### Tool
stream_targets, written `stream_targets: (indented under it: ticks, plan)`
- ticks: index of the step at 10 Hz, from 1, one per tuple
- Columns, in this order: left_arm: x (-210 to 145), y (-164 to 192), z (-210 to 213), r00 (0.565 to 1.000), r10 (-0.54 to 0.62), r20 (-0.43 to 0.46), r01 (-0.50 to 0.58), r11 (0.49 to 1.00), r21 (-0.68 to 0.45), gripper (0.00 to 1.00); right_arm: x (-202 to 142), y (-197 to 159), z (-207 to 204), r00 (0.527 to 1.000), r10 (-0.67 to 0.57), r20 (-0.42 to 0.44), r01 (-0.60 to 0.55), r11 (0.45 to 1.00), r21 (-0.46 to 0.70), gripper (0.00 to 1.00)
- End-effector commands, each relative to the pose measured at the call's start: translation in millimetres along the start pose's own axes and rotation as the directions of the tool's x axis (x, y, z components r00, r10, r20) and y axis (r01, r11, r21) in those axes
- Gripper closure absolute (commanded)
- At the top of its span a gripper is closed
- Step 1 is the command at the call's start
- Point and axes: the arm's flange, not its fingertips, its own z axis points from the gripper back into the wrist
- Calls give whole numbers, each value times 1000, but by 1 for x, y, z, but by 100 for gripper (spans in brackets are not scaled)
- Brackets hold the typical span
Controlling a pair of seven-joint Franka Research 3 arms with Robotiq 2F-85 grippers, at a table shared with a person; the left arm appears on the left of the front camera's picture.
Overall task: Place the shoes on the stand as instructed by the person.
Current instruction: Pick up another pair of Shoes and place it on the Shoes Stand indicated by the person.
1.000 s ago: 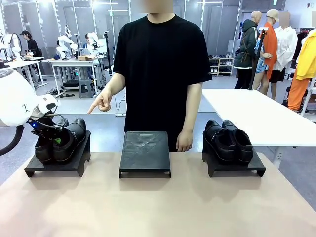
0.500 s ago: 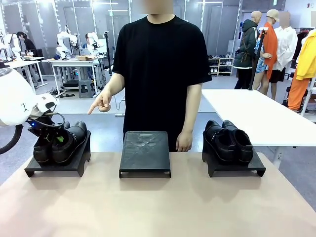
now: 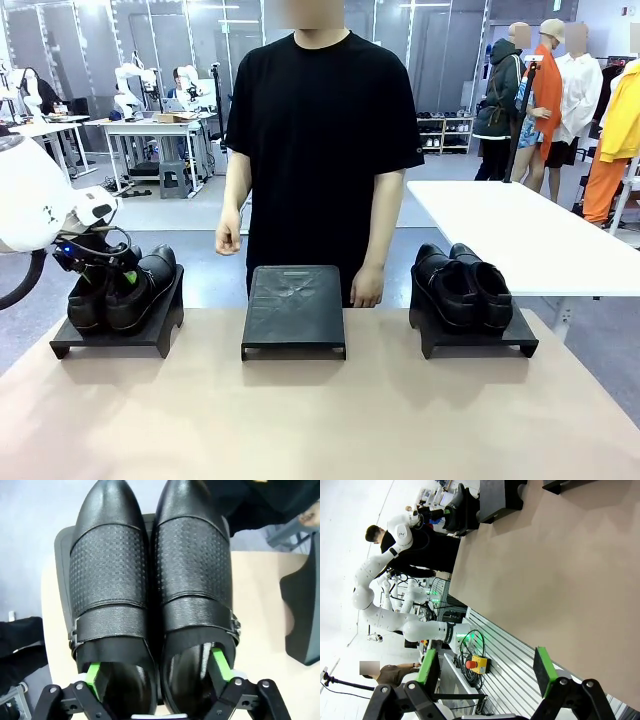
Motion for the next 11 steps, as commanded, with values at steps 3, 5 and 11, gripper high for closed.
stream_targets:
  ticks: [3,5,11]
  plan:
    - [0,0,0,1000,0,0,0,1000,0,0,-1,2,1,1000,13,1,-13,1000,9,4]
    - [0,0,0,1000,0,0,0,1000,0,0,-1,2,1,1000,13,1,-13,1000,9,4]
    - [0,0,0,1000,0,0,0,1000,0,0,-1,2,1,1000,13,1,-13,1000,9,4]
